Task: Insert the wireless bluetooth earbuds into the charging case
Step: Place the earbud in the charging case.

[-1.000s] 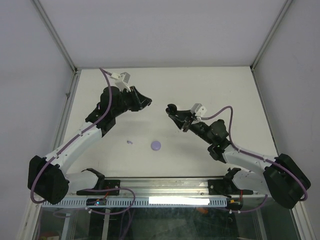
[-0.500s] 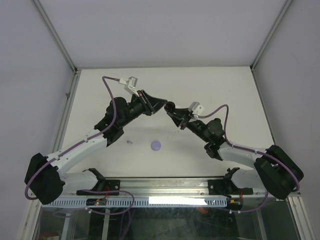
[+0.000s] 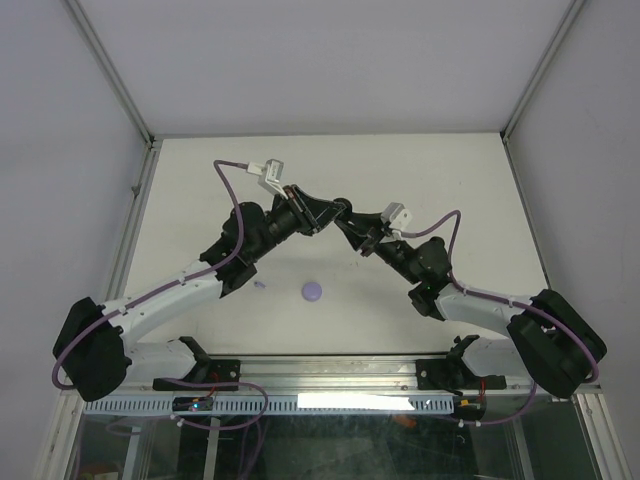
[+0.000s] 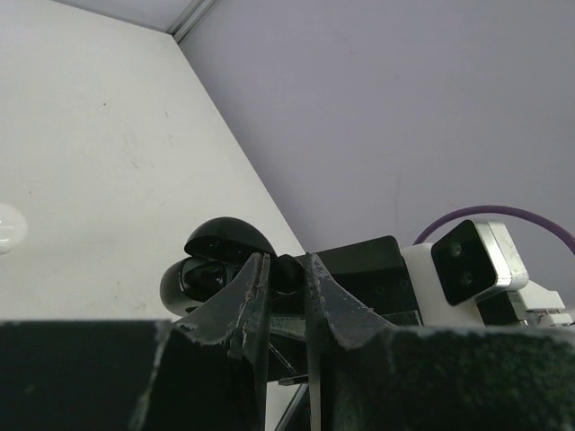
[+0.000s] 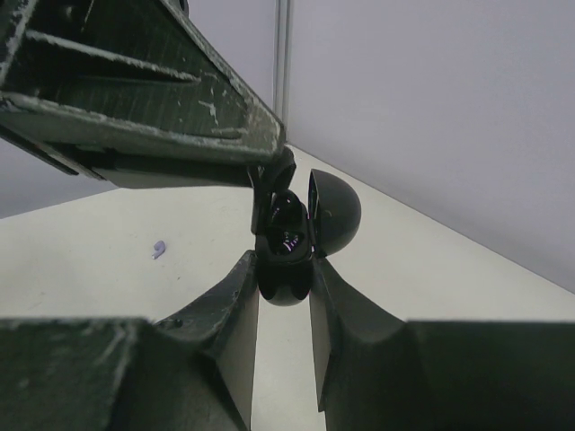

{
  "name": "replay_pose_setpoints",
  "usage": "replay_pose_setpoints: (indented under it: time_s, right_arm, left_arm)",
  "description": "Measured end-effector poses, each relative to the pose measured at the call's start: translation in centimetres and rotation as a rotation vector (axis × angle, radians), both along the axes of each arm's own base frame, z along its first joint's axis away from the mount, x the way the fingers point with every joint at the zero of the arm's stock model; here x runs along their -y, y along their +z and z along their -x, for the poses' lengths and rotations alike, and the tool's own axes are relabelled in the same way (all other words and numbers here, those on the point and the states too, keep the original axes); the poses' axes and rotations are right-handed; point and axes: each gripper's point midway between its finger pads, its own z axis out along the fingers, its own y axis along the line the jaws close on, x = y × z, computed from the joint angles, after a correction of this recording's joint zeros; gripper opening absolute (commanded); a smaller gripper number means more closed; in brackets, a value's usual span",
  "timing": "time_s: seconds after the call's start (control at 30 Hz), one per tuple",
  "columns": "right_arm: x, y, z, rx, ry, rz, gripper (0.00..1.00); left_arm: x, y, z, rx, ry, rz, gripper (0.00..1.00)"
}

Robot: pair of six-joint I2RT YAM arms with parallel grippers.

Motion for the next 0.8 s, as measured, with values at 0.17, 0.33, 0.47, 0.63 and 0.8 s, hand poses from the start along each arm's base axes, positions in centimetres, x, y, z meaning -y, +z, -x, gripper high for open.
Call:
replay_pose_setpoints:
  time_s: [0.17,0.33,0.47,0.63,0.8]
  right_arm:
    - [0.02,0.11,-0.01,0.002,-0.001,-0.004,0.00]
    - [0.02,0.14,0.00,0.003,-0.001,-0.005,0.00]
    - [0.05,0.31,0.01,0.006,-0.002,-0.011,0.00]
    - [0.09,0.39,0.02,0.008,-0.003,-0.013,0.00]
    - [0.13,0.49,0.02,0.009,-0.006,-0.015,0.00]
  left_arm:
    - [0.72,-0.67,-0.01,-0.007,0.003,-0.009,0.06]
    - [0.83,-0.72,-0.27,0.001,0.022,-0.009,0.06]
    - [0.85,-0.77,-0.33,0.014,0.039,-0.020,0.06]
    - [0.89,-0.82,-0.35,0.027,0.056,-0.033,0.06]
    - [0.75,-0.81,-0.56,0.034,0.079,-0.038,0.06]
